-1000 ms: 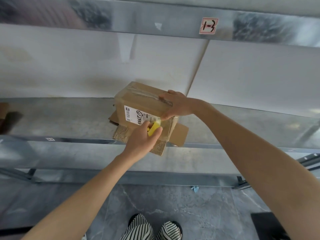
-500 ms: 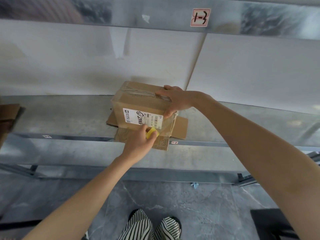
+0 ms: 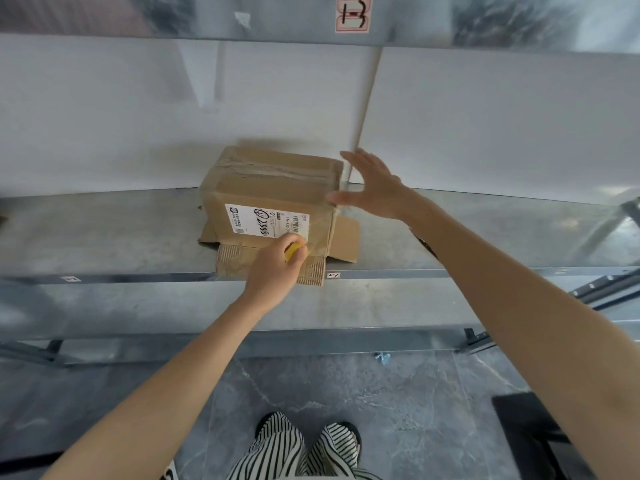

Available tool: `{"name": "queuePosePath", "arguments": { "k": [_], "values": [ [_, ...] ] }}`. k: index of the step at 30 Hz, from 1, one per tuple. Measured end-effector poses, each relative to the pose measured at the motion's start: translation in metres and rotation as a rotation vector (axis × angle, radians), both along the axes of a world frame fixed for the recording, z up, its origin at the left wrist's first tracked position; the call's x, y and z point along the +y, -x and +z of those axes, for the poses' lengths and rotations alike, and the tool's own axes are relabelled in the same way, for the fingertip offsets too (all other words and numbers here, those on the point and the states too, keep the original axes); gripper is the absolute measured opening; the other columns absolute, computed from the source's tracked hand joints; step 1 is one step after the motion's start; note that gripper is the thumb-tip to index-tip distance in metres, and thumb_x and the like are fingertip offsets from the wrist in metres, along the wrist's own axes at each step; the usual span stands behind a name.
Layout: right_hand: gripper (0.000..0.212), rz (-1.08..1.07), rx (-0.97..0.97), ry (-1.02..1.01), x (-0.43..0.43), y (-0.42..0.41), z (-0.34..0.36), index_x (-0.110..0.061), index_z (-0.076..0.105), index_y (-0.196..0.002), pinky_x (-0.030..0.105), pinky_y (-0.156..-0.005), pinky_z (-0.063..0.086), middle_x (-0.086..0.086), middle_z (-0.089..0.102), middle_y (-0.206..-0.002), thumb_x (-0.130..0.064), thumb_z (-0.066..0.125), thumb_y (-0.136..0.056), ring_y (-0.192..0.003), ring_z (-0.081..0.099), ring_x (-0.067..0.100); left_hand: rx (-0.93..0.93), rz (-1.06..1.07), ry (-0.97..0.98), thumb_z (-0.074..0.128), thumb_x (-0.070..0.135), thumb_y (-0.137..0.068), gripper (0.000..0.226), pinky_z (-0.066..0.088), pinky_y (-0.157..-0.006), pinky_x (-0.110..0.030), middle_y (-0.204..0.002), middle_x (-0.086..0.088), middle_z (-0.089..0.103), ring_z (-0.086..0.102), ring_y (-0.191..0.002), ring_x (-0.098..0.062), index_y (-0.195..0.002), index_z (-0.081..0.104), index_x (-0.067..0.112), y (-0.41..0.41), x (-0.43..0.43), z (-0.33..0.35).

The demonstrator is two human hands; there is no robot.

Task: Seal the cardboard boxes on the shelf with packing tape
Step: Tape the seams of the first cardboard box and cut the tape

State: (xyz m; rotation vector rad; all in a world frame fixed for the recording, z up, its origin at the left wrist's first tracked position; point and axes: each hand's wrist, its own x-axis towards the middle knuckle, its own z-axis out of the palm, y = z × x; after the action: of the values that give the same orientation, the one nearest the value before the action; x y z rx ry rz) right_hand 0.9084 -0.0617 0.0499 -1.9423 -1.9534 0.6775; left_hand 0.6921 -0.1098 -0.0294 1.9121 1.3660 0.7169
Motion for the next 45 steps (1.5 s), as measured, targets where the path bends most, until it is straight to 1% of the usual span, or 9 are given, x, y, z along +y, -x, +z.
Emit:
{"name": "queuePosePath", "arguments": {
  "k": [8, 13, 17, 20, 23, 28, 32, 36, 45],
  "values": [
    [0.061, -0.413, -0.016, 0.034, -0.038, -0.077, -0.063, -0.015, 0.041, -0.141, 0.046, -0.106, 0.034, 0.011, 0.041, -0.143, -0.042, 0.06, -0.09, -0.132, 0.036, 0.03, -0.139, 0.04, 0.081, 0.05, 0.024, -0.096, 0.01, 0.042, -0.045, -0.01, -0.091, -0.004, 0.064, 0.06, -0.05, -0.006, -0.096, 0.059, 0.018, -0.006, 0.001, 0.0],
    [0.047, -0.551, -0.155, 0.21, -0.055, -0.093, -0.101, -0.003, 0.049, -0.126, 0.043, -0.096, 0.038, 0.02, 0.044, -0.129, -0.034, 0.056, -0.091, -0.12, 0.04, 0.036, -0.172, 0.046, 0.112, 0.05, 0.025, -0.096, 0.011, 0.043, -0.05, -0.018, -0.091, -0.005, 0.064, 0.062, -0.048, -0.01, -0.097, 0.058, 0.018, -0.008, -0.001, -0.002],
    [0.028, -0.616, -0.156, 0.123, -0.06, -0.089, -0.117, 0.002, 0.051, -0.115, 0.041, -0.092, 0.037, 0.022, 0.044, -0.123, -0.016, 0.051, -0.093, -0.113, 0.042, 0.037, -0.212, 0.06, 0.137, 0.051, 0.027, -0.096, 0.011, 0.04, -0.046, -0.015, -0.093, 0.005, 0.063, 0.066, -0.052, -0.016, -0.093, 0.059, 0.02, -0.006, -0.001, 0.0],
    [0.024, -0.594, -0.076, 0.129, -0.058, -0.082, -0.117, 0.006, 0.055, -0.106, 0.037, -0.083, 0.039, 0.024, 0.053, -0.111, -0.014, 0.051, -0.092, -0.104, 0.049, 0.036, -0.203, 0.087, 0.146, 0.05, 0.025, -0.096, 0.013, 0.041, -0.046, -0.015, -0.089, 0.009, 0.063, 0.067, -0.054, -0.015, -0.088, 0.058, 0.02, -0.006, 0.001, 0.003],
    [0.021, -0.53, -0.025, 0.13, -0.058, -0.067, -0.111, 0.0, 0.056, -0.086, 0.031, -0.062, 0.036, 0.016, 0.058, -0.082, -0.019, 0.052, -0.094, -0.079, 0.053, 0.029, -0.181, 0.102, 0.158, 0.05, 0.024, -0.096, 0.012, 0.043, -0.05, -0.013, -0.083, 0.01, 0.062, 0.067, -0.053, -0.009, -0.089, 0.058, 0.018, -0.006, 0.002, 0.005],
    [0.01, -0.531, 0.356, -0.023, -0.06, -0.025, -0.086, -0.006, 0.054, -0.1, 0.021, -0.052, 0.04, 0.005, 0.059, -0.087, -0.015, 0.053, -0.095, -0.065, 0.054, 0.012, -0.172, 0.091, 0.166, 0.05, 0.025, -0.096, 0.015, 0.039, -0.047, -0.007, -0.074, 0.013, 0.062, 0.065, -0.053, -0.003, -0.082, 0.056, 0.025, -0.006, 0.001, 0.009],
    [0.018, -0.476, 0.539, 0.007, -0.07, 0.005, -0.068, -0.006, 0.056, -0.109, 0.019, -0.059, 0.038, 0.0, 0.057, -0.087, -0.016, 0.05, -0.096, -0.067, 0.051, 0.007, -0.212, 0.09, 0.213, 0.05, 0.024, -0.096, 0.015, 0.044, -0.054, -0.022, -0.078, 0.01, 0.061, 0.067, -0.056, -0.01, -0.082, 0.055, 0.025, -0.006, 0.002, 0.009],
    [0.007, -0.439, 0.736, 0.009, -0.089, 0.024, -0.065, -0.009, 0.057, -0.093, 0.021, -0.06, 0.035, 0.004, 0.063, -0.077, -0.014, 0.053, -0.095, -0.058, 0.046, 0.006, -0.215, 0.077, 0.232, 0.049, 0.025, -0.097, 0.013, 0.048, -0.06, -0.027, -0.082, 0.008, 0.06, 0.065, -0.054, -0.006, -0.086, 0.055, 0.023, -0.006, 0.003, 0.008],
    [0.016, -0.308, 0.642, 0.054, -0.085, 0.046, -0.073, -0.006, 0.066, -0.091, 0.009, -0.049, 0.034, -0.003, 0.062, -0.068, -0.016, 0.054, -0.095, -0.046, 0.048, -0.007, -0.209, 0.065, 0.235, 0.048, 0.026, -0.098, 0.016, 0.048, -0.064, -0.035, -0.088, -0.004, 0.063, 0.065, -0.054, -0.005, -0.092, 0.056, 0.013, -0.006, 0.004, 0.009]
  ]
}}
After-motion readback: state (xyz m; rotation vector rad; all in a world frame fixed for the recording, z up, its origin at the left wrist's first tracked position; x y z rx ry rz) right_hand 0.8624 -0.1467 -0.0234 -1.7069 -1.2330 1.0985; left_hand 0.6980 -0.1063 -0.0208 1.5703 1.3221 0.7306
